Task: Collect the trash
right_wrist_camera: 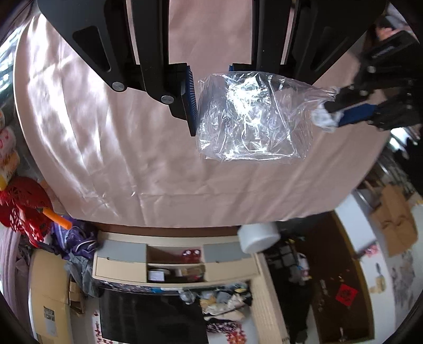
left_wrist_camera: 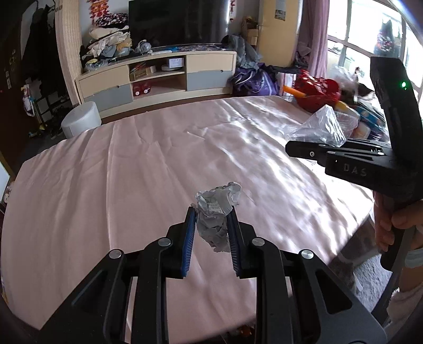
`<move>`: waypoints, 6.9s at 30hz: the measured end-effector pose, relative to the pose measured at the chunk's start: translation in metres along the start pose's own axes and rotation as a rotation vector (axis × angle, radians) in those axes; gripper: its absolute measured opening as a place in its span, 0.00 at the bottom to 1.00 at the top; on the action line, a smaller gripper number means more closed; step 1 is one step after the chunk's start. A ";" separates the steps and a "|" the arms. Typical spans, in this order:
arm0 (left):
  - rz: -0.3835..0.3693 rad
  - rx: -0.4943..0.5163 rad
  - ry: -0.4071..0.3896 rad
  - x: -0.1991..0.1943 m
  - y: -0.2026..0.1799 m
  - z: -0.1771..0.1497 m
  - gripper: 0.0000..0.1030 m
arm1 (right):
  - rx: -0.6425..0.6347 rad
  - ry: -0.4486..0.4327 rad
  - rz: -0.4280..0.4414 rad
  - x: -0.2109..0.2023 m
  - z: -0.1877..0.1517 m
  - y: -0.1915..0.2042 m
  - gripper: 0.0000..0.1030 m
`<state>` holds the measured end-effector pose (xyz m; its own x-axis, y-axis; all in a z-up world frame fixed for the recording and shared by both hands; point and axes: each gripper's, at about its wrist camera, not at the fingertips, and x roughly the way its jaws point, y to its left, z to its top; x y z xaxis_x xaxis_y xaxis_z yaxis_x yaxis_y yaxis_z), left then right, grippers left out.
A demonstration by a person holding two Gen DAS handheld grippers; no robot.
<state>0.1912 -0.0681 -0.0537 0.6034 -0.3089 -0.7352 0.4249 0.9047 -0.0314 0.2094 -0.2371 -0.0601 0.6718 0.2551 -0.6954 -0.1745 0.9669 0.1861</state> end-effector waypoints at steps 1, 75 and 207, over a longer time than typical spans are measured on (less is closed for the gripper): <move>-0.003 0.003 -0.002 -0.007 -0.004 -0.005 0.22 | -0.013 -0.009 -0.010 -0.008 -0.006 0.005 0.19; -0.050 -0.301 0.306 0.036 -0.051 -0.243 0.70 | 0.230 0.246 -0.027 0.025 -0.241 0.015 0.74; 0.338 -0.172 -0.312 -0.138 -0.036 -0.192 0.92 | 0.080 -0.361 -0.375 -0.147 -0.213 0.057 0.97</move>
<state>-0.0372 -0.0017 -0.0807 0.8726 -0.0389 -0.4868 0.0687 0.9967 0.0435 -0.0527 -0.2187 -0.0954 0.8853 -0.1395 -0.4435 0.1716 0.9846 0.0329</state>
